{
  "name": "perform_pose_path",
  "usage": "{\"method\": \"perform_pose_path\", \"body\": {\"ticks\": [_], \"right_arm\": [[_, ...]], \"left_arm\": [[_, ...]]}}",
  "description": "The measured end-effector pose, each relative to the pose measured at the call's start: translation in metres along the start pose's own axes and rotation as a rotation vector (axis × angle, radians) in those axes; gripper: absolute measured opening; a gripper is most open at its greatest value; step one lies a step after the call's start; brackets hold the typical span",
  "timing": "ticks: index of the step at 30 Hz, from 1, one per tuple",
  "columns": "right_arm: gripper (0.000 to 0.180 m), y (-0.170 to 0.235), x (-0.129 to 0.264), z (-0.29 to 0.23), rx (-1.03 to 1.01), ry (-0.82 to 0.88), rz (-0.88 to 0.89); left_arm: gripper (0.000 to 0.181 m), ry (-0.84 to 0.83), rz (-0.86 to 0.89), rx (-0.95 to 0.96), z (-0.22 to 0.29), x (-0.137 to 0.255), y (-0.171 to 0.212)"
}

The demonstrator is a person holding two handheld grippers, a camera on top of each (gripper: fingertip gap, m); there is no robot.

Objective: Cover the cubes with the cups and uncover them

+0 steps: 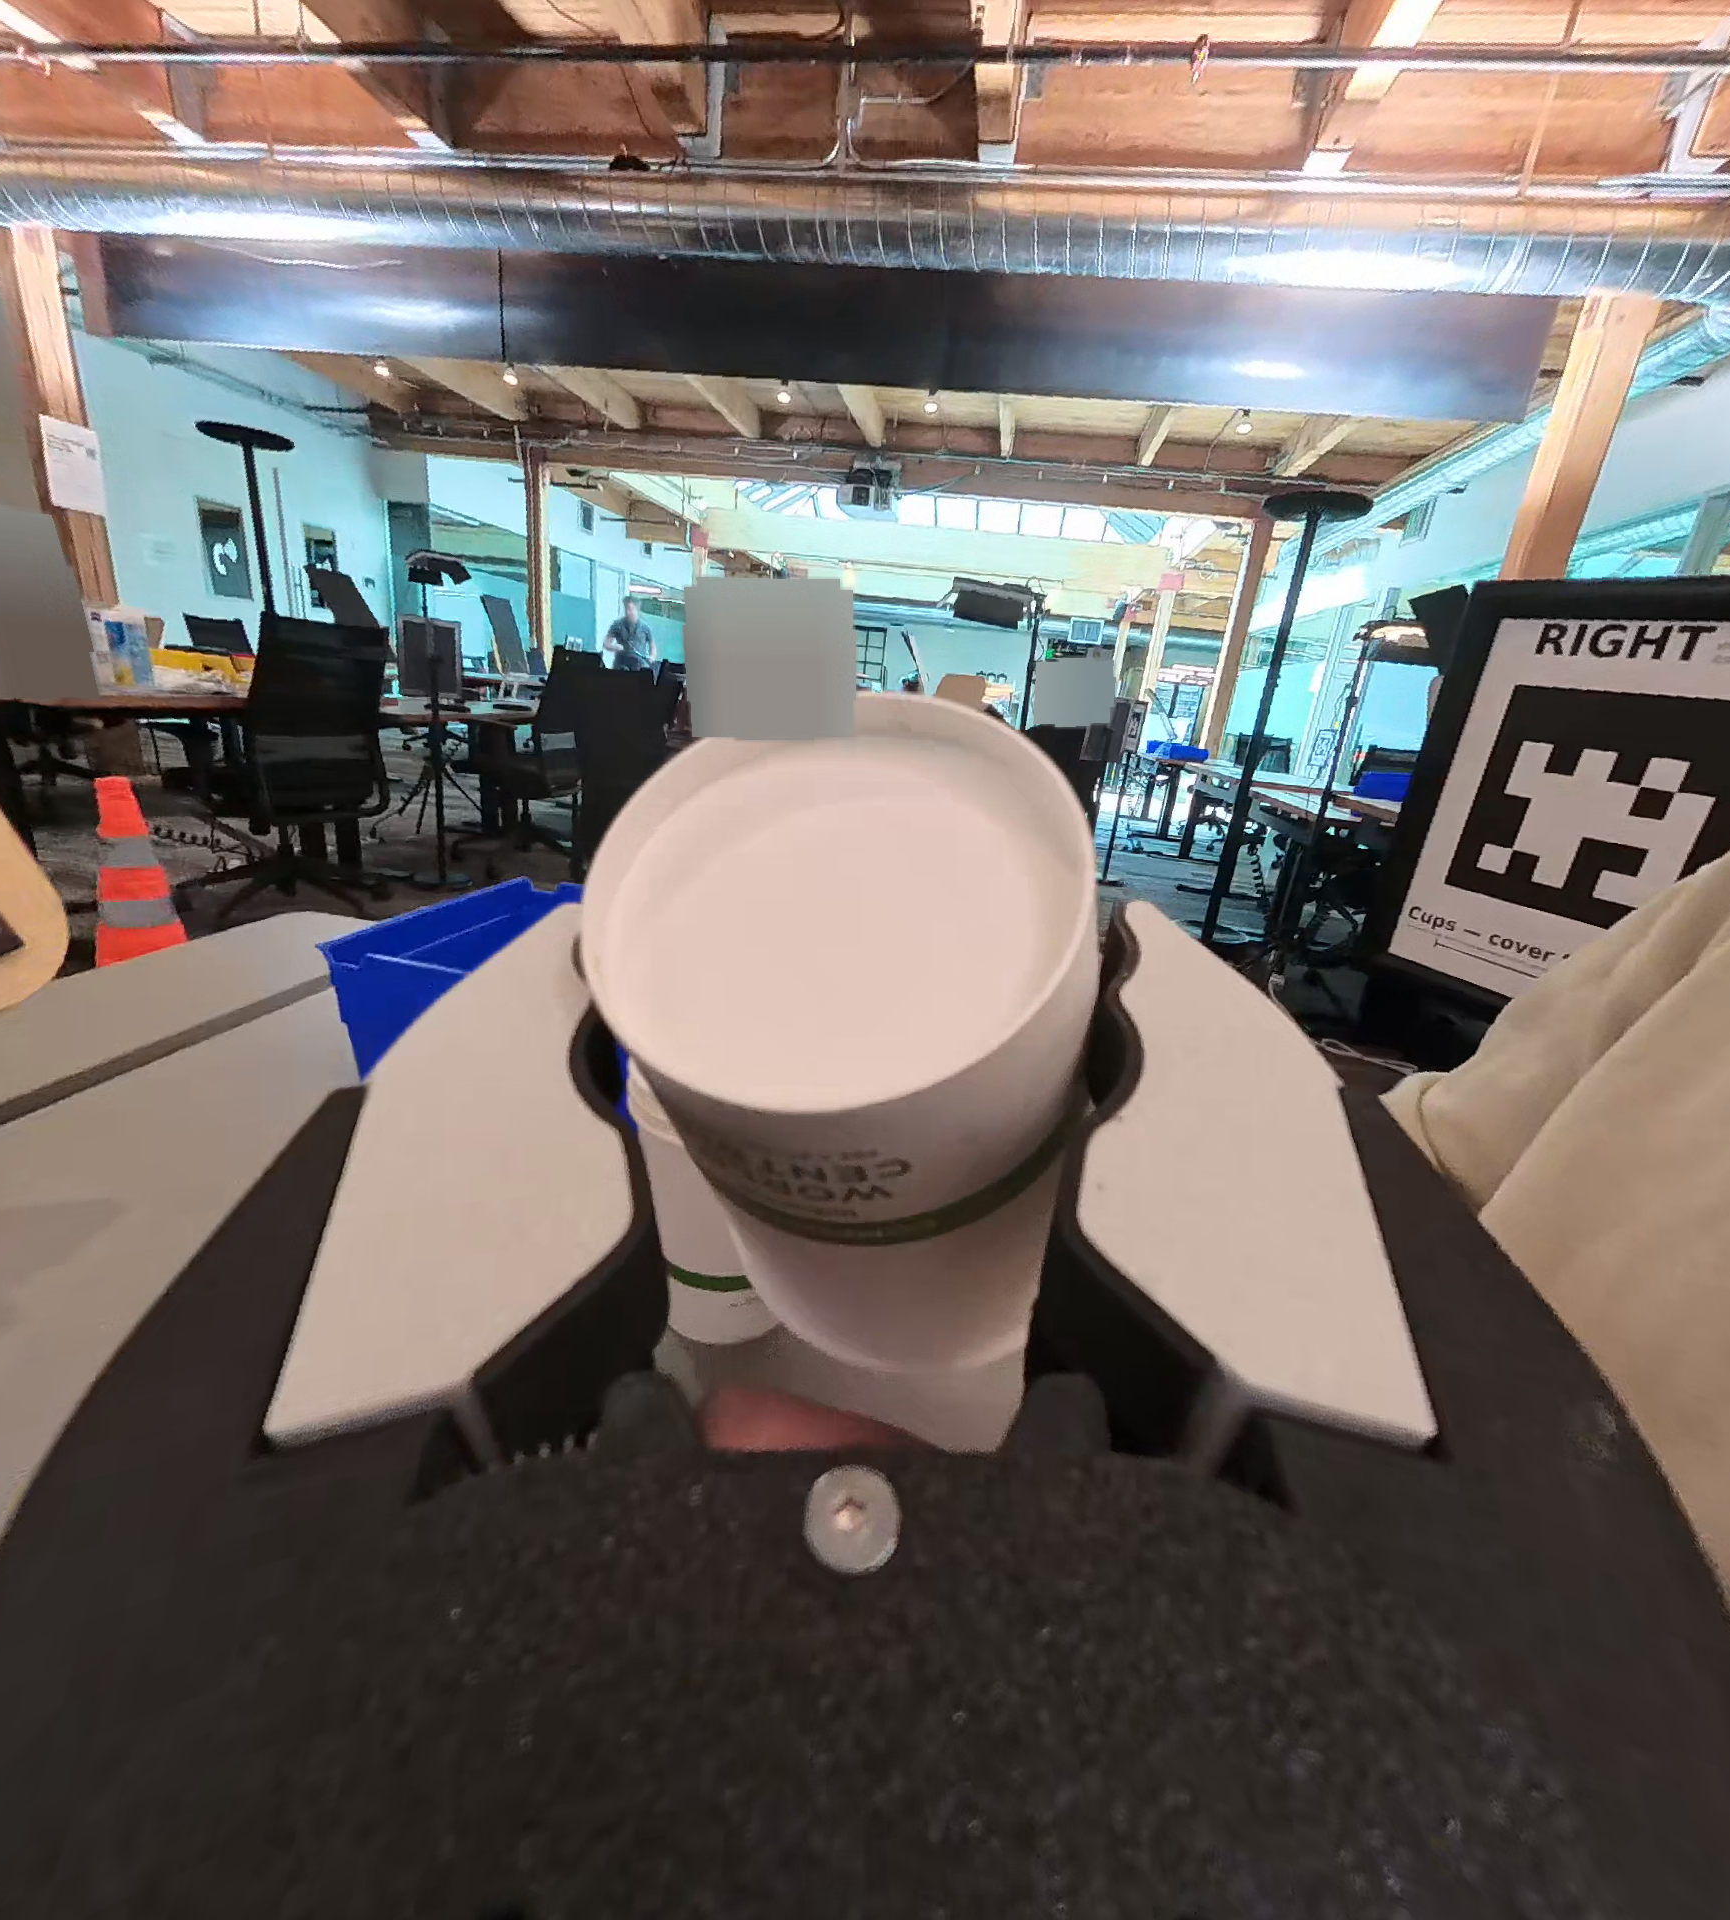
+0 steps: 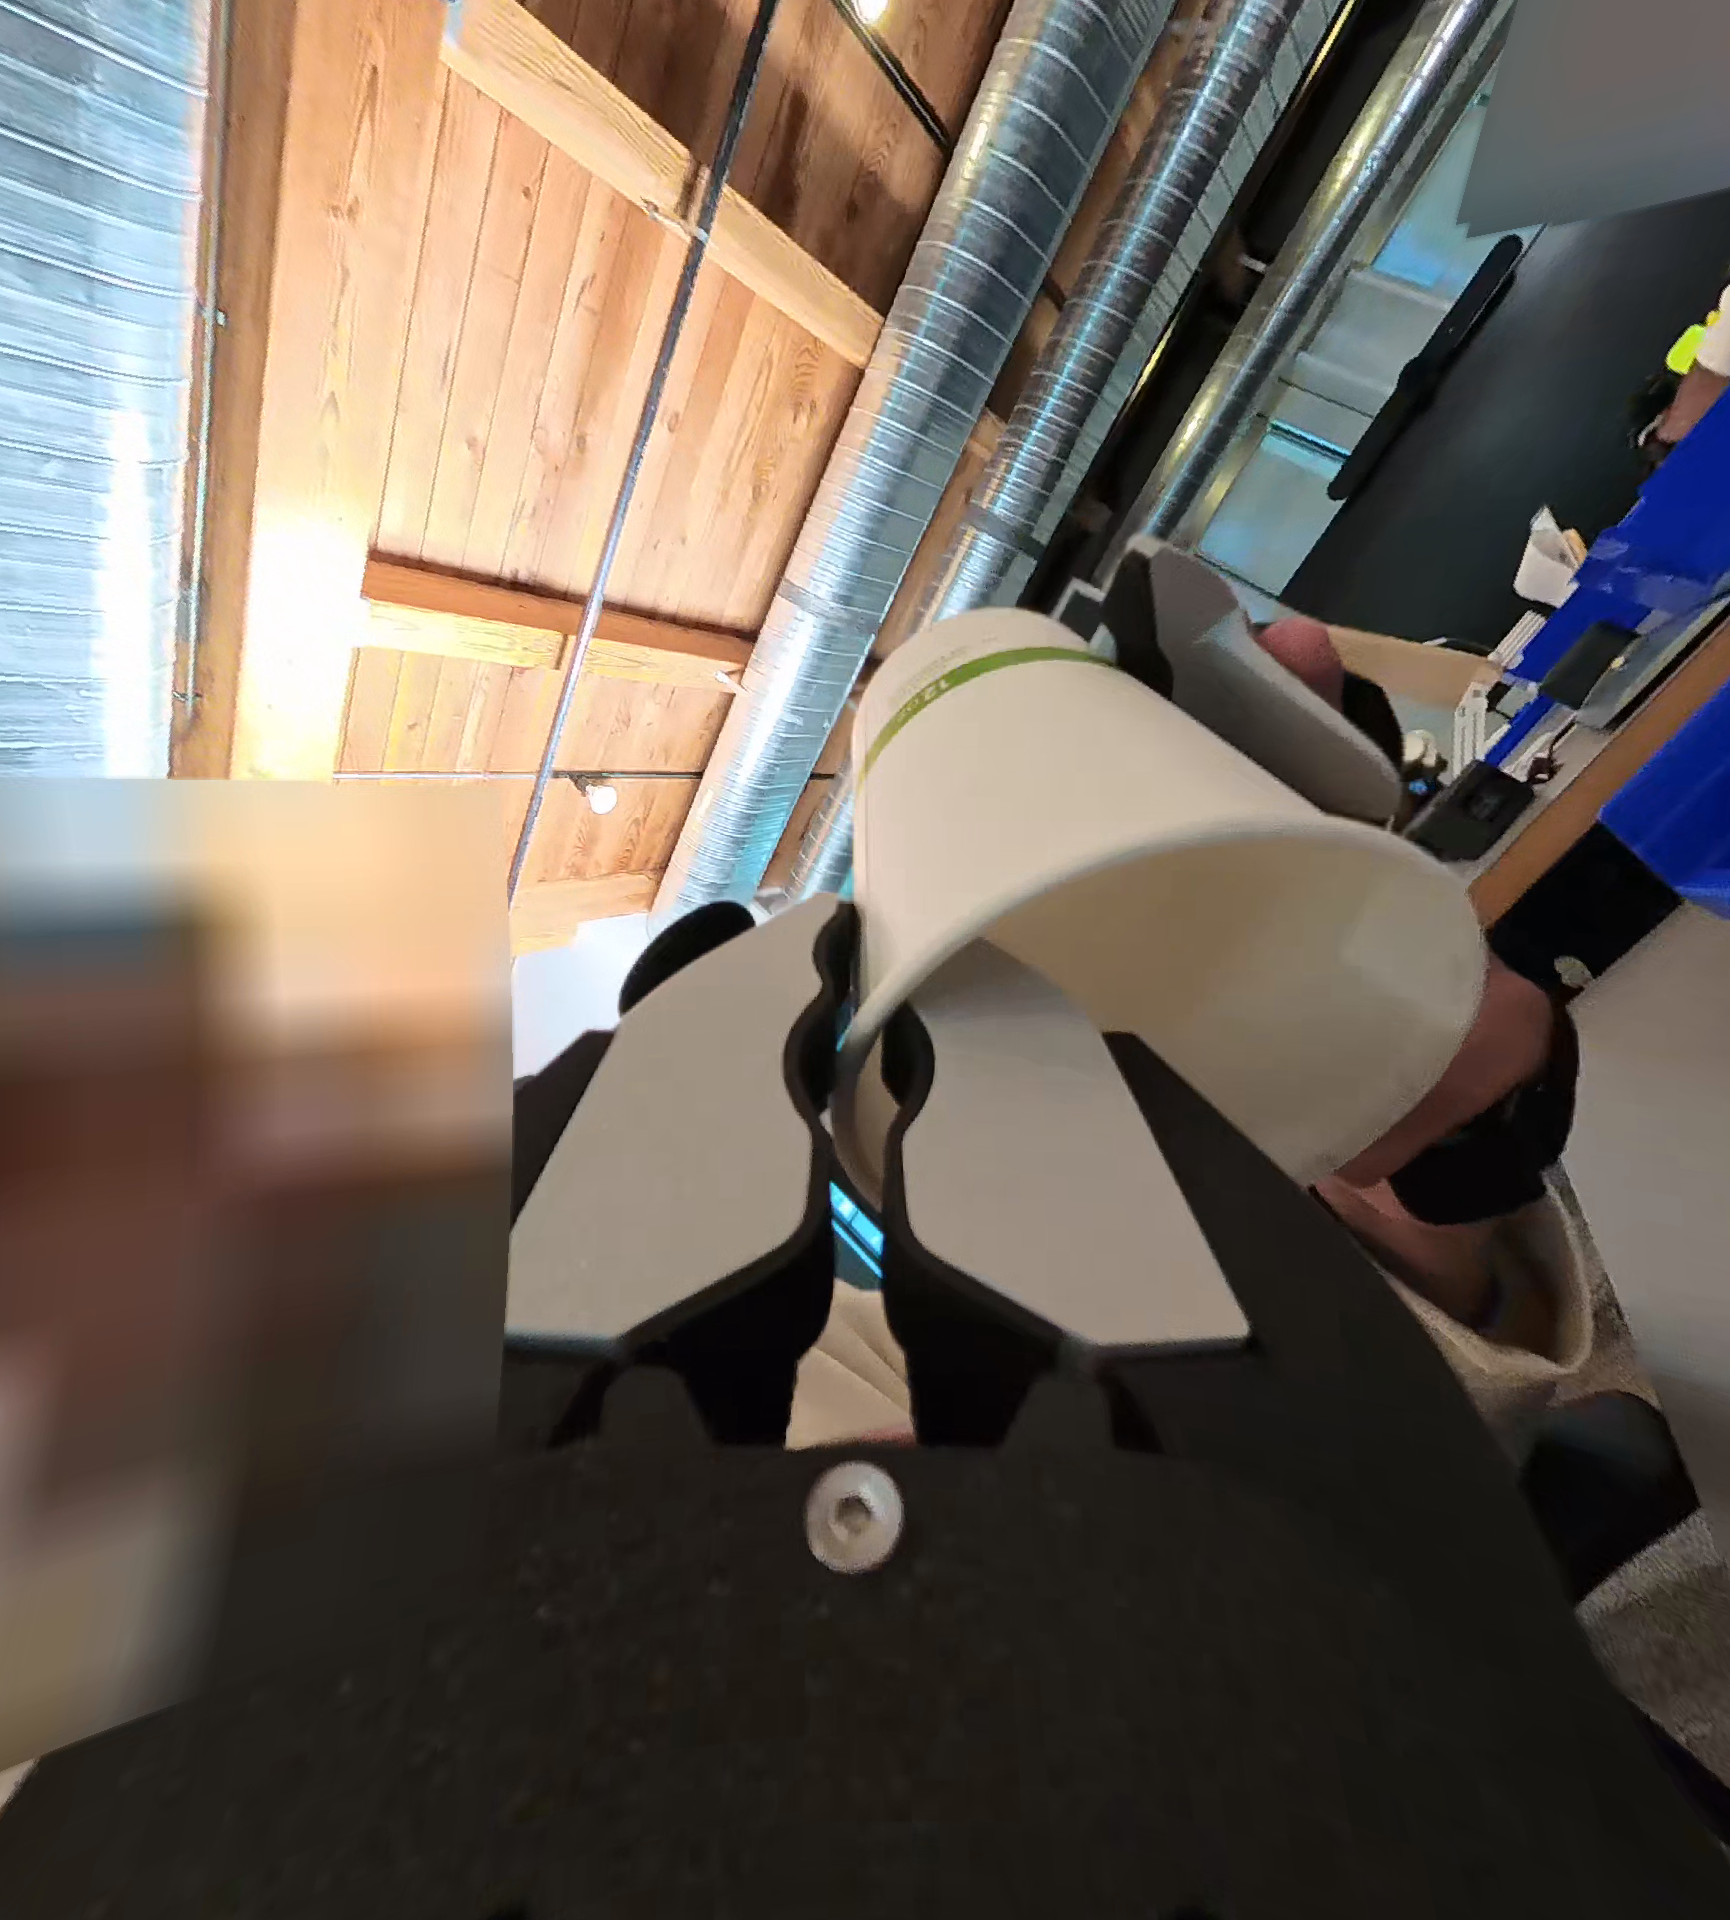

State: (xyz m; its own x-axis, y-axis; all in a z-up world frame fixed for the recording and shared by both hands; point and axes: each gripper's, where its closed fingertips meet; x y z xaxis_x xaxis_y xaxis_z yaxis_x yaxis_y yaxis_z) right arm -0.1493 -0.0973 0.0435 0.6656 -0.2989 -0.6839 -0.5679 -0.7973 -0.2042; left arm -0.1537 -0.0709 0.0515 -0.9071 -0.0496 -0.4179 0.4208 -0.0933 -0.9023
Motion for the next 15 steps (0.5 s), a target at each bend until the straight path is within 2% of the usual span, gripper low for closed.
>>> {"method": "perform_pose_path", "body": {"ticks": [4, 6, 11, 13, 15], "right_arm": [[0.001, -0.002, 0.004, -0.003, 0.093, 0.042, -0.024], [0.001, -0.007, 0.011, -0.003, 0.186, 0.087, -0.031], [0.001, -0.021, 0.045, -0.003, 0.497, 0.222, -0.031], [0.001, -0.023, 0.058, 0.001, 0.609, 0.297, -0.039], [0.002, -0.024, 0.067, 0.000, 0.700, 0.361, -0.062]], "left_arm": [[0.081, -0.036, 0.032, -0.002, 0.002, 0.023, -0.013], [0.069, -0.176, -0.016, -0.033, -0.015, 0.041, -0.011], [0.070, -0.622, -0.300, -0.074, -0.064, 0.105, 0.045], [0.070, -0.733, -0.382, -0.080, -0.070, 0.123, 0.070], [0.070, -0.774, -0.444, -0.135, -0.072, 0.129, 0.083]]}}
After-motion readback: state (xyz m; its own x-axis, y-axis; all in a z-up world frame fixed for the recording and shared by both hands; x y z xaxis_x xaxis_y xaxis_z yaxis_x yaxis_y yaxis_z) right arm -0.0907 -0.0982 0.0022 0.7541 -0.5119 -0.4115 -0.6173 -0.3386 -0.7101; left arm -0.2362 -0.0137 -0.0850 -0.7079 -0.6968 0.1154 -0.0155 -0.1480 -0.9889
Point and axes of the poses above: each gripper's, where its closed fingertips meet, x back along the fingers, y out of its underside, z = x × y across the jaws, and after that the axes turned 10 degrees about z, right-handed
